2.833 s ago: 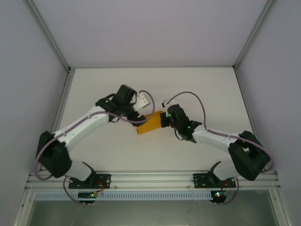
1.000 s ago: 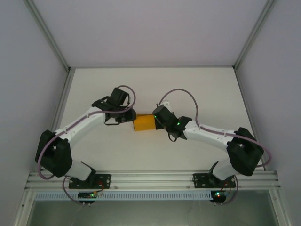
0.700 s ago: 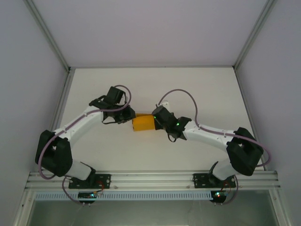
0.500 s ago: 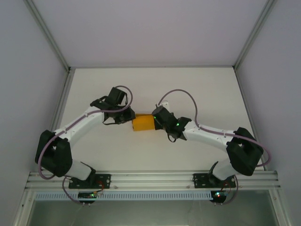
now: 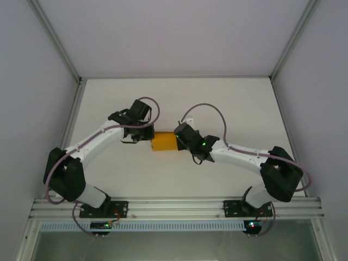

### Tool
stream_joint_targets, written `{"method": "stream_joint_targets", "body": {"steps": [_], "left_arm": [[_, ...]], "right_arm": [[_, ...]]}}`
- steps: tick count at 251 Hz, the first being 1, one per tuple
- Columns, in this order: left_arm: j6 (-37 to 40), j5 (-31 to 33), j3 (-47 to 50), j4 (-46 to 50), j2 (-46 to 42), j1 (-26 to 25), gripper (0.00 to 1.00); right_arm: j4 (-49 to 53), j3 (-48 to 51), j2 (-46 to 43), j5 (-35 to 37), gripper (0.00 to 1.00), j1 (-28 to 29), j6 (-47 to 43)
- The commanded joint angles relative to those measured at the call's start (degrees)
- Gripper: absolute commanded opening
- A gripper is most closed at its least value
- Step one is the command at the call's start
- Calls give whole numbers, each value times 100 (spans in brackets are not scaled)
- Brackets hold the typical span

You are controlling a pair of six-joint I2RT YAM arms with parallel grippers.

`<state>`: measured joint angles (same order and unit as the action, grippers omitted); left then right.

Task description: Assemble paper box

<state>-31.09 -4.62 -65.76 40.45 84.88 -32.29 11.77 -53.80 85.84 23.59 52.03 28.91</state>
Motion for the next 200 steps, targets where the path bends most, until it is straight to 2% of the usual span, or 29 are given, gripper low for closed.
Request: {"method": "stream_joint_targets", "body": {"steps": [1,44,103,155,200], "left_arm": [[177,605,-2,631,55,76,11],[276,948,-127,959,57,33,12],[73,403,153,466,-31,-3,13],[-124,841,692,-60,-77,-317,13],[-237,923,1153,-422,-68,-461,11]], "right_arm": [[1141,220,325,-111,0,-3,-81],[1148,264,267,-111,0,-9,-93],[1124,303,249,-123,0,-22,-99],[913,401,214,-150,0,-23,-111],[670,351,170,-419,0,-98,-300]]}}
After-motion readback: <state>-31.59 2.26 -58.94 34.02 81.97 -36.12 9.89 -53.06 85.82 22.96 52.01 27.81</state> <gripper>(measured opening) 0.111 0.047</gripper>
